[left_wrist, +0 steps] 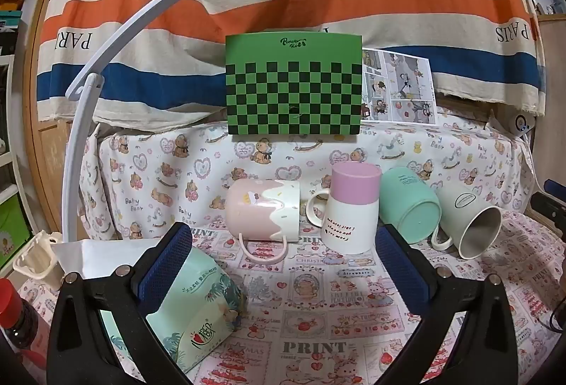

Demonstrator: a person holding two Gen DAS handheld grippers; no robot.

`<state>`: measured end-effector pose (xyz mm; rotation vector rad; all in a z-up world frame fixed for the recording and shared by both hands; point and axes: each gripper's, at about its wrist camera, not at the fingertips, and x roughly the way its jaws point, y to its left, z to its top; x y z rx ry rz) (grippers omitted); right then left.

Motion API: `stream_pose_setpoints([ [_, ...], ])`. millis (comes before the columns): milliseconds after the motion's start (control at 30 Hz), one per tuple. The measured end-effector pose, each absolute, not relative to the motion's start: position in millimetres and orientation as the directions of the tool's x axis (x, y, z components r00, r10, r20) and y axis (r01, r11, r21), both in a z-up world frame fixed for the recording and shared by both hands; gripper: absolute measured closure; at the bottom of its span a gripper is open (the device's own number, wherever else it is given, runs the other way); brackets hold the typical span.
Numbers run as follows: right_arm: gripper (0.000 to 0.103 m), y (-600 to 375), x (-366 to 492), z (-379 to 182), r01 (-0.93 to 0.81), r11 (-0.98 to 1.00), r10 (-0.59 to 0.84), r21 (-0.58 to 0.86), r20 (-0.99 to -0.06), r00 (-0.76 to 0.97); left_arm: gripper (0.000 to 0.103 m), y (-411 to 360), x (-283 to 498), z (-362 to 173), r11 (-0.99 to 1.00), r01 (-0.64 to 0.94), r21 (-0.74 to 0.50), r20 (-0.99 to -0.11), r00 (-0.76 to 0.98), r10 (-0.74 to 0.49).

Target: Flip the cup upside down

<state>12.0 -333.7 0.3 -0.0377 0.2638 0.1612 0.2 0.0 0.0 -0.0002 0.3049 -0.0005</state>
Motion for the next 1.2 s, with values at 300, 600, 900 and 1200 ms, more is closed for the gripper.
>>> stream_pose_setpoints([
  [300,0.000,-333.7,12.1,0.0,-0.166,0.986,0.156,-0.014,-0.265,0.952,0.000,0.0,0.4,-0.2,1.000,0.001,0.001,-0.294,0.956,0.000],
  [600,0.000,-332.7,12.4,0.0,-0.166,0.986,0.155,-0.018,-0.267,0.951,0.000,0.7,-0.3,-1.4,1.000,-0.011,0.001,-0.293,0.956,0.011],
  [900,0.000,-333.4,13.9,0.0,-0.162,0.987,0.153,-0.014,-0.271,0.950,0.000,0.5,0.0,-1.3,1.000,-0.011,0.001,-0.294,0.956,0.011],
  [1200,0.000,-334.1,14.5,-1.1,-0.162,0.987,0.152,-0.012,-0.274,0.950,0.000,0.6,0.2,-1.5,1.000,-0.012,0.002,-0.295,0.955,0.012],
])
